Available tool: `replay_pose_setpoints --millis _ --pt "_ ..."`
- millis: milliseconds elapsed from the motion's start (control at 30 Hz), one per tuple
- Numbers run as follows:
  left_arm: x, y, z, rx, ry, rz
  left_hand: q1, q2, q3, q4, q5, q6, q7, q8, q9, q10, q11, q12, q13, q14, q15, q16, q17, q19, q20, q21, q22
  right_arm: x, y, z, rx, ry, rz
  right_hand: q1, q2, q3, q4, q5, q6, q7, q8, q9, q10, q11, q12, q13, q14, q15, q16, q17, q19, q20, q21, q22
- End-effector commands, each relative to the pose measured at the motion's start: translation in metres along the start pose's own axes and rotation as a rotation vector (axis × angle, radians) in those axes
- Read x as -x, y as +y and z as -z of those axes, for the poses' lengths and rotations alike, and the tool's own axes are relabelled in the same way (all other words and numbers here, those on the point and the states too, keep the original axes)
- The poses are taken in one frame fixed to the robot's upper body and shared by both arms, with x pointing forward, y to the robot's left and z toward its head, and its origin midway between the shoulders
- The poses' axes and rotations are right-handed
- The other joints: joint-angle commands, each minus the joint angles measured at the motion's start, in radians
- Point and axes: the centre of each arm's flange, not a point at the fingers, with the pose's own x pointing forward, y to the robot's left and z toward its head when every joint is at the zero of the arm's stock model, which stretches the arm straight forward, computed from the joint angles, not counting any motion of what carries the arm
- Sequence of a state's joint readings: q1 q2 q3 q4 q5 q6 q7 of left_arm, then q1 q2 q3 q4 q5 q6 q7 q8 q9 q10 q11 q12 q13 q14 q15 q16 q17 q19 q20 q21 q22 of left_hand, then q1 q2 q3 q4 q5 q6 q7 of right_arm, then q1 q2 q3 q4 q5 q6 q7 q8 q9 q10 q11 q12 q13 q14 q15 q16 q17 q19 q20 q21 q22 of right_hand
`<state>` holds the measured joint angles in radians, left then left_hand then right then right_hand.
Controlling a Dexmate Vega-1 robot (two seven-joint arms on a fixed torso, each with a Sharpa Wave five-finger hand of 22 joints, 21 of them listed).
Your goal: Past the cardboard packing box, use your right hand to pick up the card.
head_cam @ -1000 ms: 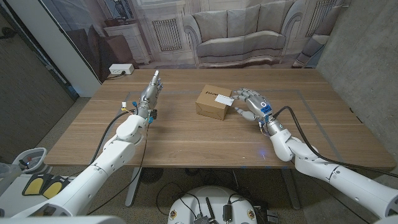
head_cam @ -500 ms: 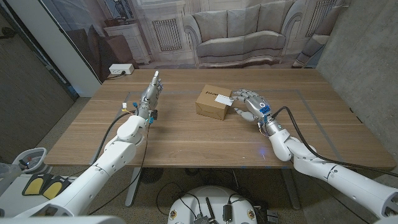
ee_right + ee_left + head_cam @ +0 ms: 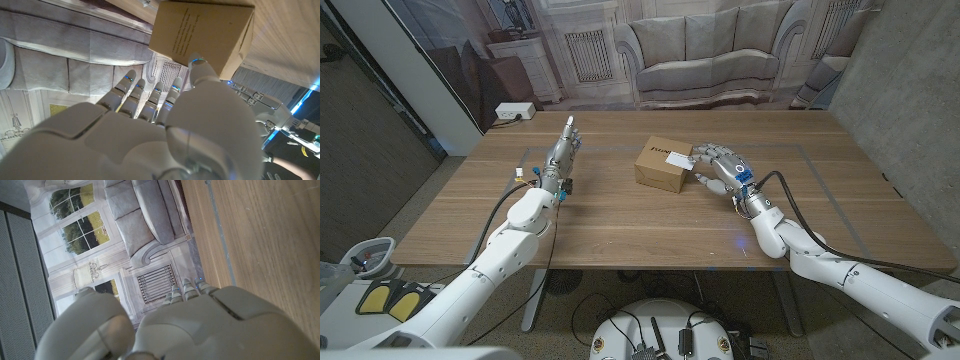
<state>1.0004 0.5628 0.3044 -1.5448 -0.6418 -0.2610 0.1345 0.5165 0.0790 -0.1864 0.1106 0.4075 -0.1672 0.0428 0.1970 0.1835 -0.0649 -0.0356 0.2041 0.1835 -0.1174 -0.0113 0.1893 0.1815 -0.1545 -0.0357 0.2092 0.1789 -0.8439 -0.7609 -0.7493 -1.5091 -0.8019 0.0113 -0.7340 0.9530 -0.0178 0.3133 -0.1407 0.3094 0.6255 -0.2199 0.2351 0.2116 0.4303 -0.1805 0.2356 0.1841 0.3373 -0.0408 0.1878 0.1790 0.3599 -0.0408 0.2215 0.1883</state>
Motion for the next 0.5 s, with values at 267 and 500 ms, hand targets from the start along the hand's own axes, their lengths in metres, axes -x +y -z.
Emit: replay_pose_setpoints --millis 267,500 --pt "0.0042 0.0026 -0.0004 0.022 -0.005 -0.008 0.007 0.006 -0.011 -0.002 0.006 0.002 0.000 -0.002 0.003 -0.002 -0.001 0.001 0.004 -0.002 0.005 0.000 0.003 -0.007 -0.013 -0.003 0.006 -0.0067 0.0057 -0.0005 -0.003 -0.008 0.008 -0.006 0.005 0.002 0.008 -0.002 0.011 -0.002 -0.002 0.003 0.009 -0.003 0.000 0.003 0.012 -0.091 0.002 0.005 0.010 -0.086 0.007 0.004" --pt "0.0042 0.0023 0.0000 0.021 -0.001 -0.009 0.008 0.007 -0.013 -0.002 0.006 0.001 0.000 -0.002 0.003 0.000 0.000 0.002 0.004 -0.002 0.004 0.000 0.003 -0.007 -0.013 -0.003 0.006 -0.0074 0.0096 0.0014 -0.003 -0.002 0.005 -0.008 0.005 0.000 0.009 -0.002 0.014 -0.002 -0.002 0.003 0.012 -0.002 0.000 0.003 0.015 -0.091 0.002 0.005 0.011 -0.084 0.007 0.004"
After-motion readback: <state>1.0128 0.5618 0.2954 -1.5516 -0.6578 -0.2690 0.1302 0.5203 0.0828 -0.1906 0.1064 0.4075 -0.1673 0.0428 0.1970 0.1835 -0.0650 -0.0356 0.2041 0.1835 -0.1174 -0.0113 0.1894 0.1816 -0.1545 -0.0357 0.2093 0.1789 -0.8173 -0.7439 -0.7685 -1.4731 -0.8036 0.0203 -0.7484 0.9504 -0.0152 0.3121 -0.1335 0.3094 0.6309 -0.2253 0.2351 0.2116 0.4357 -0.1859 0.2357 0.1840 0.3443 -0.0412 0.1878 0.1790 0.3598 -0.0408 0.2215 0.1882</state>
